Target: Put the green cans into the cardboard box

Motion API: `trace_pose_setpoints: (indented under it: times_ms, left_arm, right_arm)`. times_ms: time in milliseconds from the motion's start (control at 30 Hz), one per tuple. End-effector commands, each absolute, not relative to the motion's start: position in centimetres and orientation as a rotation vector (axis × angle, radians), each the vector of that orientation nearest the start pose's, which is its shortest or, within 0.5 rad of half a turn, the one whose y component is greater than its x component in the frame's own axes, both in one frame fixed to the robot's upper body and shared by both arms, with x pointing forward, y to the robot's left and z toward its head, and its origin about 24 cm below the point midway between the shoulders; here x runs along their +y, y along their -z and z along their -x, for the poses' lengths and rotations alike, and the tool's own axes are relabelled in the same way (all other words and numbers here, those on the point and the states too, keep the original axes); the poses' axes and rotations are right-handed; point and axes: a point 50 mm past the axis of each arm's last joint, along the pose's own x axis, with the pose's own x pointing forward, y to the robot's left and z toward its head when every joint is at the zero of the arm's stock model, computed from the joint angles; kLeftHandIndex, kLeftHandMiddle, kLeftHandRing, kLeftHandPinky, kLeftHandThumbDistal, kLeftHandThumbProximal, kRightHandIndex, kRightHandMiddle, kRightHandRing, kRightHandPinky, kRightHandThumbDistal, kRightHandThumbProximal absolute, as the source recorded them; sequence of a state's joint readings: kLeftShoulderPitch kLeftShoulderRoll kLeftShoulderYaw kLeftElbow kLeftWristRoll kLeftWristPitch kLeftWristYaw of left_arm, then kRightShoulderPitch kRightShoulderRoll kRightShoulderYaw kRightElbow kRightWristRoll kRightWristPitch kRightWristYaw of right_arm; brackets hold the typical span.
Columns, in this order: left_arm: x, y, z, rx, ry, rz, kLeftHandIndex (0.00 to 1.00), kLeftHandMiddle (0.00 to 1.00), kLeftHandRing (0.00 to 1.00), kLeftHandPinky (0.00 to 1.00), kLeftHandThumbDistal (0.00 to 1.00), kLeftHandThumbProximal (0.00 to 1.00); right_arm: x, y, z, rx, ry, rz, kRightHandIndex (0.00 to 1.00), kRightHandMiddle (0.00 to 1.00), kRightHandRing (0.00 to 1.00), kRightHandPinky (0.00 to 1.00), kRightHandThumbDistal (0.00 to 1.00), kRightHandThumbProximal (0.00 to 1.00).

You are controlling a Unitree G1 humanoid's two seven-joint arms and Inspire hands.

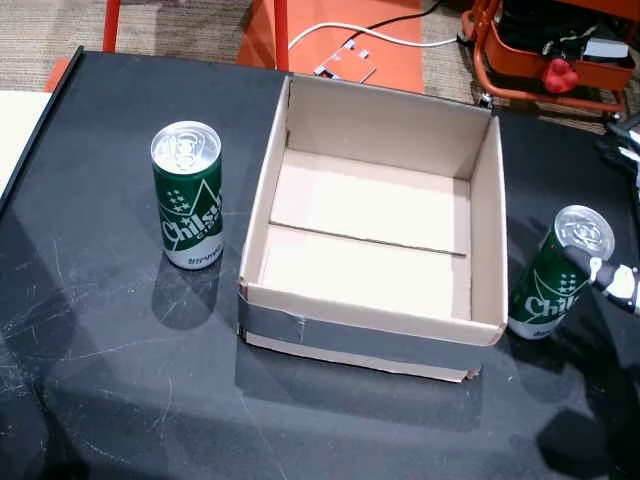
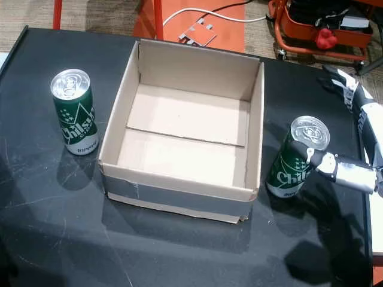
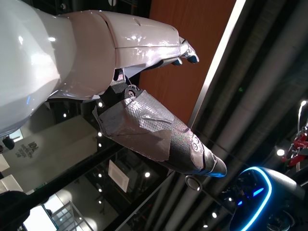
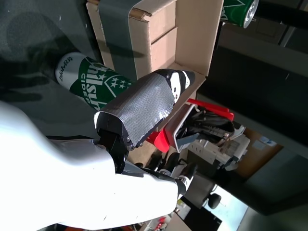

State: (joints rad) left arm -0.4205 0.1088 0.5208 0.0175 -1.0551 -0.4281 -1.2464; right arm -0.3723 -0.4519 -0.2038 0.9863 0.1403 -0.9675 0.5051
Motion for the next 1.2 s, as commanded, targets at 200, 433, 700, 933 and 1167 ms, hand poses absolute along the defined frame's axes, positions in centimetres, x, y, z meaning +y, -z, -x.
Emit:
trace_pose_setpoints:
  times_ms: [200,433,700,933,1167]
  left_arm:
    - [24.3,-19.3,-24.1,-1.403,0.653,0.230,0.97,0.99,1.00,1.00,0.96,0.41]
    - [24.3,-19.2,-24.1,-1.397,0.660,0.239,0.98,0.99,1.00,1.00,1.00,0.40]
    - [24.2,-19.2,-24.0,-1.410,0.645,0.237,0.98,0.99,1.00,1.00,0.99,0.43]
    - [24.2,-19.2,-24.0,-1.405,0.667,0.254,0.98,0.99,1.00,1.00,0.99,0.44]
    - [24.4,-19.2,-23.9,-1.406,0.674,0.255,0.97,0.99,1.00,1.00,0.85,0.43]
  right_arm:
    - [-27.3,-5.1,-28.4,-0.309,-0.234,0.356,0.93,0.86,0.86,0.91,1.00,0.71]
    - [-26.6,-4.6,-29.1,-0.263,-0.257,0.322,1.00,0.86,0.84,0.90,1.00,0.72]
    - [-26.4,-4.4,-29.6,-0.235,-0.263,0.280,0.97,0.86,0.84,0.90,1.00,0.73]
    - [-26.3,-3.9,-30.1,-0.200,-0.241,0.216,0.85,0.81,0.81,0.89,1.00,0.72]
    - [-26.5,-3.2,-30.3,-0.136,-0.202,0.179,0.84,0.81,0.79,0.87,1.00,0.73]
